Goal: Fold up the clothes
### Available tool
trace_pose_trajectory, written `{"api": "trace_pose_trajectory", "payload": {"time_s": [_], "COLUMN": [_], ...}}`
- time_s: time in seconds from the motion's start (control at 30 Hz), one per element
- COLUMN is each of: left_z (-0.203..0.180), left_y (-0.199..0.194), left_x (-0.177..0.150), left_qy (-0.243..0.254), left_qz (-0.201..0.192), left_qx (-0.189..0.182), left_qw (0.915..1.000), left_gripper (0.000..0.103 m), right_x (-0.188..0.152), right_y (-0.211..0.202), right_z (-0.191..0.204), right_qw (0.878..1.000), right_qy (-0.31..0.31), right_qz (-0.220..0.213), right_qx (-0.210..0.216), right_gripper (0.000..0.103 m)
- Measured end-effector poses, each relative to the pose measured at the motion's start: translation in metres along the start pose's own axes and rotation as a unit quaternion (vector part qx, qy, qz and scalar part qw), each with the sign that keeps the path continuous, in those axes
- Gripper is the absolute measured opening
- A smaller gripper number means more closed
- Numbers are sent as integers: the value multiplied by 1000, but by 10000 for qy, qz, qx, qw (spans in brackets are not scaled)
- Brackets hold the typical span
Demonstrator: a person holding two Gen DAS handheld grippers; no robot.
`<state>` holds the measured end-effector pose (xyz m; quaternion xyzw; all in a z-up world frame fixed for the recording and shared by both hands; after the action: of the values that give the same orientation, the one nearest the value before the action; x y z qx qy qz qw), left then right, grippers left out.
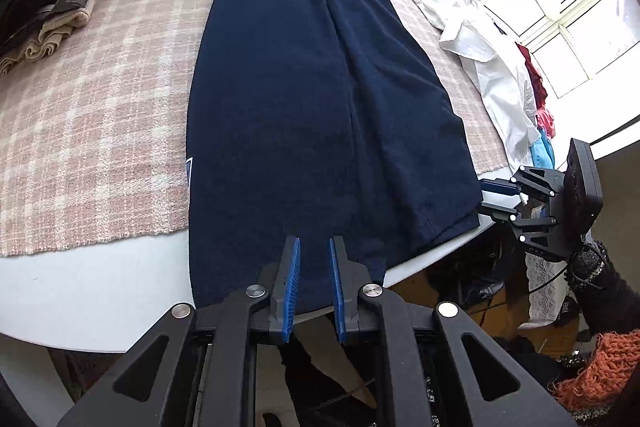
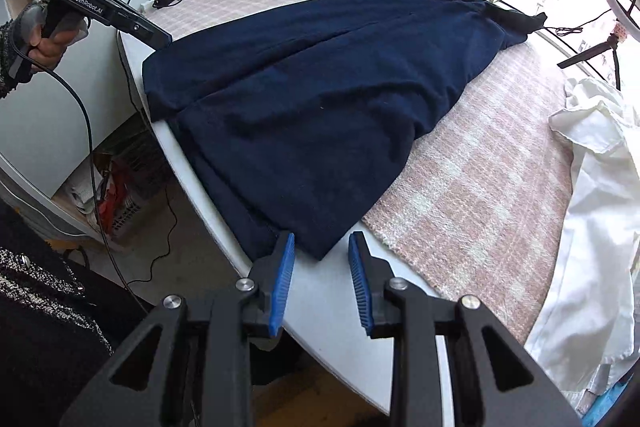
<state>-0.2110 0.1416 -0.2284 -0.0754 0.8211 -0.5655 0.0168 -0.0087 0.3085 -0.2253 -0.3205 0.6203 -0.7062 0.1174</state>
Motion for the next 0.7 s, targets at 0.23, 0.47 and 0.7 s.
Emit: {"api": "trace_pose_trajectory", "payload": {"time_s": [0.23, 0.47, 0.7], "left_z": [11, 4, -35], "left_y": [25, 21, 32], "left_x": [13, 14, 21], "left_qy": [197, 325, 1011], "left_qz": [235, 174, 194], "left_qx": [226, 75, 367], "left_qw": [9993, 9993, 9940], "left_gripper": [14, 14, 25], "right_x": [12, -4, -7], "right_y": [-2, -35, -18], "right_z": [-5, -10, 9], "right_qw": [9959, 9897, 9930], "right_qy": [420, 786, 668], "right_qz": [-253, -292, -26], "right_qx": [754, 1160, 974], "right_gripper": [3, 3, 3]}}
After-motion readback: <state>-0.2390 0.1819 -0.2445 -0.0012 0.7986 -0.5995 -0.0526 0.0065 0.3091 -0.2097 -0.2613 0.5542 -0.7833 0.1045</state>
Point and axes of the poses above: each gripper's, at about its wrist camera, not at the fingertips, and y roughly the way its jaws point, z to its left, x to its top, the point moved 4 cm from there along y, roughly the way its jaws point, and after that the axes turned 15 degrees about z, right-handed, at the moved point
